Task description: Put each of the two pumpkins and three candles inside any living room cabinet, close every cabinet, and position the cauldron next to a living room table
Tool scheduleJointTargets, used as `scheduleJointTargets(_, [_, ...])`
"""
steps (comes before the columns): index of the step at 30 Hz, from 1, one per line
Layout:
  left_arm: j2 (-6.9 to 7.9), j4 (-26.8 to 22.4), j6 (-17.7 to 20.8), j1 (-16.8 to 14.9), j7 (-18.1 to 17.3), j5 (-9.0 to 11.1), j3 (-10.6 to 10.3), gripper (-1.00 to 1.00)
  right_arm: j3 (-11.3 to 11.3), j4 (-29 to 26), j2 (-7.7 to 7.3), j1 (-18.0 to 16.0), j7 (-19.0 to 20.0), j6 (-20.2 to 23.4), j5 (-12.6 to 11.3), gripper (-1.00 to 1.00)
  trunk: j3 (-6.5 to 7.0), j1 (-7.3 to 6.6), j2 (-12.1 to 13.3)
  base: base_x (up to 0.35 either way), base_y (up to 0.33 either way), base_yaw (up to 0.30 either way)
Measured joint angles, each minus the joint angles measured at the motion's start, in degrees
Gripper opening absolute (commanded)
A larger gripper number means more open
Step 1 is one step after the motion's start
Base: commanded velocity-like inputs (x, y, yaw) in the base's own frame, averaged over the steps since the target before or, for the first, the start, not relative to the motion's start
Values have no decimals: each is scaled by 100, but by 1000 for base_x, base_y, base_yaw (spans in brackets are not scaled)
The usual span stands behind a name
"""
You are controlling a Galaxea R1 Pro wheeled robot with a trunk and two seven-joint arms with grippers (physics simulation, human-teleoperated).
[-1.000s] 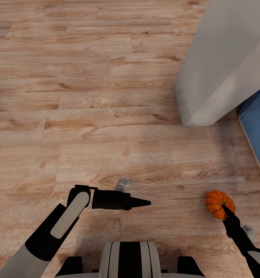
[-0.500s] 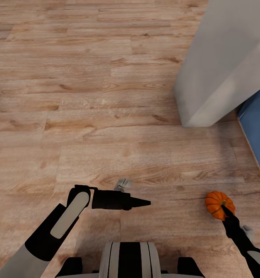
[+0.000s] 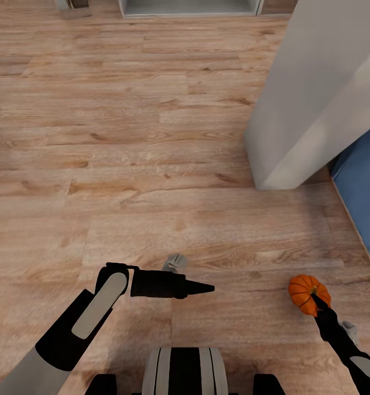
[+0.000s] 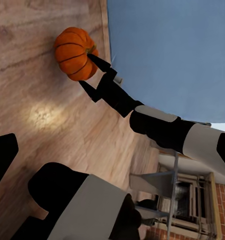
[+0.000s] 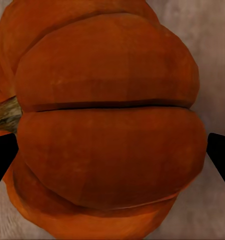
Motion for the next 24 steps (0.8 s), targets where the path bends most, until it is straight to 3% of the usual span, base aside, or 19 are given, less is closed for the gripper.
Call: scheduleJointTargets(24, [-24,25,0,0,0,-7,0,100,11,-547,16,5,-79,19,-18,-100,532,-62,32,0,0,0])
